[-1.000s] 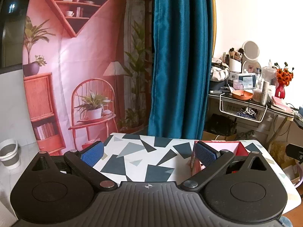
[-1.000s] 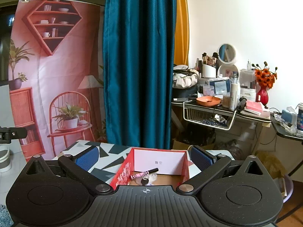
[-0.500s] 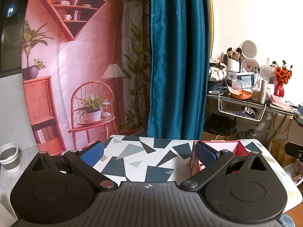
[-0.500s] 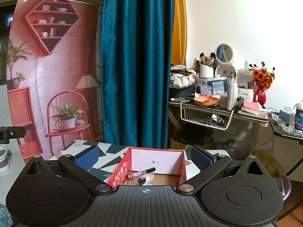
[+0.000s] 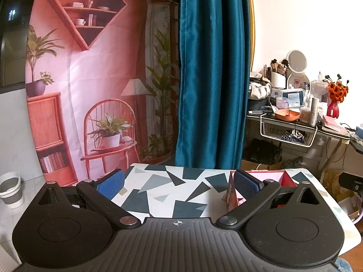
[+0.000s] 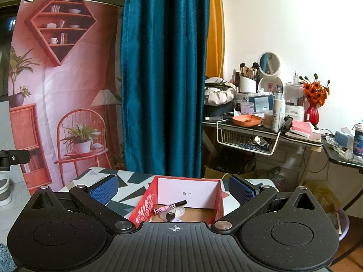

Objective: Organize rigid objects

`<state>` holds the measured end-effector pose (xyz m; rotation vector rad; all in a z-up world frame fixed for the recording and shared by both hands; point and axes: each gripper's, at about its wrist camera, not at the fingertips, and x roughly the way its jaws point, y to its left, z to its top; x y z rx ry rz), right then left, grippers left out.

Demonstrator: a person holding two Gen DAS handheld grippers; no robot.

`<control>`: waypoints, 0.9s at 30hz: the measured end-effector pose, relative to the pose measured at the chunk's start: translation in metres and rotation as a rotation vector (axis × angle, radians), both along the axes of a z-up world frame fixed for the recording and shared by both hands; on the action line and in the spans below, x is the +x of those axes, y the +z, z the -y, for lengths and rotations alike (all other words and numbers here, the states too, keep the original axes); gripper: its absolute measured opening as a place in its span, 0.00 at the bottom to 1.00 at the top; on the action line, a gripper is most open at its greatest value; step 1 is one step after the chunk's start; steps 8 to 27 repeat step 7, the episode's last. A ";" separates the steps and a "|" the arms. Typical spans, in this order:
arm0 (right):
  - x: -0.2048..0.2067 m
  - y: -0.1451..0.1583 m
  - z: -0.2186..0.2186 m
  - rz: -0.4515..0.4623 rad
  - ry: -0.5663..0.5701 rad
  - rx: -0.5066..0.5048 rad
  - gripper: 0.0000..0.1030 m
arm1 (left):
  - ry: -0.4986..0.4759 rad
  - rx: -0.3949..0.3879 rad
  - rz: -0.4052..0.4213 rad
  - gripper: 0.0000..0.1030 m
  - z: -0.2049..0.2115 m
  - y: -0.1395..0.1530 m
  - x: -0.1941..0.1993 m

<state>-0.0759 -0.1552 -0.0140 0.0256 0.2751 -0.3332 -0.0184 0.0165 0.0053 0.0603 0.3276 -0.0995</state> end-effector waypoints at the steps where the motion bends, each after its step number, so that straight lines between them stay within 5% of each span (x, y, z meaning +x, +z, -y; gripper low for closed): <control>1: 0.000 0.000 0.000 0.000 0.001 -0.001 1.00 | 0.002 -0.001 -0.001 1.00 -0.001 0.000 0.000; 27: 0.000 0.000 0.000 0.000 0.000 0.000 1.00 | 0.006 0.001 -0.004 1.00 -0.002 0.000 0.001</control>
